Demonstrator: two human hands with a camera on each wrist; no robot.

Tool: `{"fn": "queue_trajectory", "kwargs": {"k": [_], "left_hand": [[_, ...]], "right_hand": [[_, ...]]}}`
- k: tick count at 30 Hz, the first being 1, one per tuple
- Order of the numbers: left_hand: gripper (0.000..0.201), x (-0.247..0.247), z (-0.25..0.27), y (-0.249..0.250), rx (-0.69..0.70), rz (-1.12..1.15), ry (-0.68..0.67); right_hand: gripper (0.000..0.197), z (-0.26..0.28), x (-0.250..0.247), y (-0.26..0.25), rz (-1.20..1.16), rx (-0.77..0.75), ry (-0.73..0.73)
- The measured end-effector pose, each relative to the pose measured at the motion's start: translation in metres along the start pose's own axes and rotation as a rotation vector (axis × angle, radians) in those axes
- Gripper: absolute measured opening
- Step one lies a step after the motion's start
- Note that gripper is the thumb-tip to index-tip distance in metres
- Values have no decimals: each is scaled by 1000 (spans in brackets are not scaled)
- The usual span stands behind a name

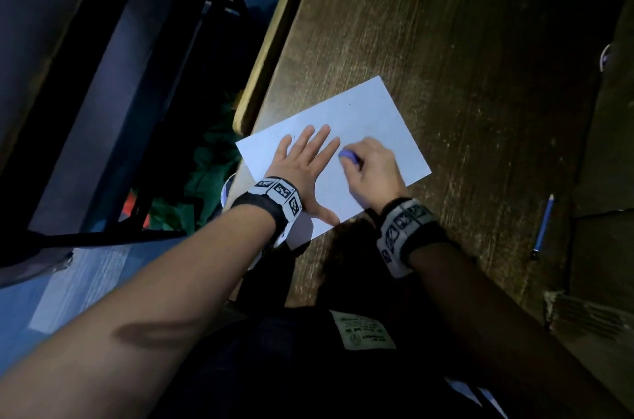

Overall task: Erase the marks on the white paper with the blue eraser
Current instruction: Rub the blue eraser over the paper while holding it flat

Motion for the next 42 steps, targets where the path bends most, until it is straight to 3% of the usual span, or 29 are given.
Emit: {"fn": "queue_trajectory", "kwargs": {"k": [2, 3, 6, 8, 13, 14, 18, 19, 24, 26, 29, 30, 35, 36, 40, 42], "left_hand": [[153, 0, 0, 0, -3, -4, -3], [151, -1, 1, 0, -5, 0, 4], [142, -1, 1, -2, -22, -6, 22], [147, 0, 0, -1, -18, 4, 13], [153, 1, -1, 0, 0, -7, -28], [152, 1, 0, 0, 2, 1, -25], [141, 0, 0, -1, -10, 4, 18], [143, 0, 0, -1, -10, 1, 15], [152, 2, 0, 0, 10, 18, -24], [148, 1, 0, 0, 11, 27, -10], [131, -1, 1, -1, 0, 14, 16], [134, -1, 1, -1, 0, 11, 13], [151, 2, 1, 1, 10, 11, -31], [150, 1, 2, 1, 8, 10, -27], [132, 0, 1, -1, 3, 16, -15], [145, 0, 1, 0, 8, 16, -36]], "right_hand": [[11, 2, -4, 5, -37, 31, 105], [11, 11, 5, 0, -58, 18, 90], [11, 50, 34, -26, -61, -109, -120], [9, 34, 30, -20, -59, -96, -183], [10, -4, -3, 1, -53, 21, 131], [10, 3, 4, -4, -54, 14, 104], [9, 39, 37, -26, -87, -79, -251], [10, 33, 33, -24, -63, -89, -265], [11, -6, -5, 5, -30, 45, 108], [9, 13, 15, -6, -66, 22, 18], [7, 42, 43, -26, -74, -68, -275], [8, 36, 39, -26, -52, -85, -291], [10, 1, -5, 1, -55, 64, 131], [10, 7, 2, -5, -73, 54, 105], [12, 36, 40, -35, -67, -79, -308], [12, 18, 25, -24, -26, -62, -228]]}}
Point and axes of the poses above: each hand's wrist, its own z-axis away from the middle knuckle, its own x-axis out of the palm, y = z × x, the point moved 9 cm from there along -z, towards the middle knuckle, and after that the axes turned 10 degrees about -z, right-handed, at the moved point
